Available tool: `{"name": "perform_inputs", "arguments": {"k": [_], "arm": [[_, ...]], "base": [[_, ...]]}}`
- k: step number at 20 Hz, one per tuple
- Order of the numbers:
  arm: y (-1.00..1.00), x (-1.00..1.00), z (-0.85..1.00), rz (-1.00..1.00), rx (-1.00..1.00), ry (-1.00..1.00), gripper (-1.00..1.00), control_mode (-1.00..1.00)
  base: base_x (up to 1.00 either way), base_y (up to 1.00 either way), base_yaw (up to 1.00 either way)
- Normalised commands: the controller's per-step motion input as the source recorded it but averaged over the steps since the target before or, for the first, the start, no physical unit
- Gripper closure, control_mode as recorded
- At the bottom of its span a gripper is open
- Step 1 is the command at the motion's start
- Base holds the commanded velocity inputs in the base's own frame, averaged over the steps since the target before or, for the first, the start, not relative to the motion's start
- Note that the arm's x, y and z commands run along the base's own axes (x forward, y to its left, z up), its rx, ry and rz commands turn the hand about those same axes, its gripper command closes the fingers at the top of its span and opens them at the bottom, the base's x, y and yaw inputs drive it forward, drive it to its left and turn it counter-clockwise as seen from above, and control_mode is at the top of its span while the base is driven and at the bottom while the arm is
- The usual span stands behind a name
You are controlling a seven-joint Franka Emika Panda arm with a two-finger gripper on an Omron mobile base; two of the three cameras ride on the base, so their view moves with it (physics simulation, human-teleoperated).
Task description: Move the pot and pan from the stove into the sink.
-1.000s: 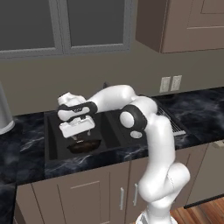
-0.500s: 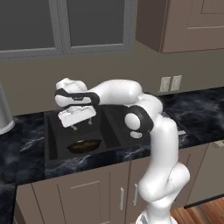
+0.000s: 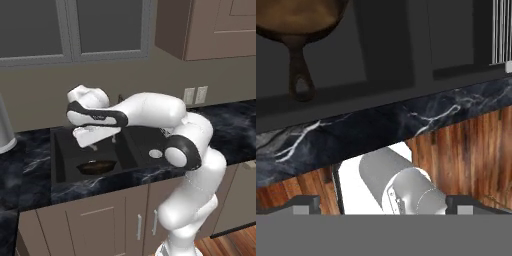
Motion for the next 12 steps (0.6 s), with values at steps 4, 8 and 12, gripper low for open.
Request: {"name": "perform_inputs", "arguments": {"k": [4, 8, 12], "arm": [[-0.56, -1.00, 0.42, 0.00, 0.03, -0.19, -1.00, -1.00], [-0.58, -1.00, 0.40, 0.00, 0.03, -0.20, -1.00, -1.00], [-0.58, -0.96, 0.26, 0.00, 0.05, -0.22, -1.00, -1.00]], "base": [[0.00, 0.00, 0.00], [0.00, 0.00, 0.00], [0.00, 0.00, 0.00]]}}
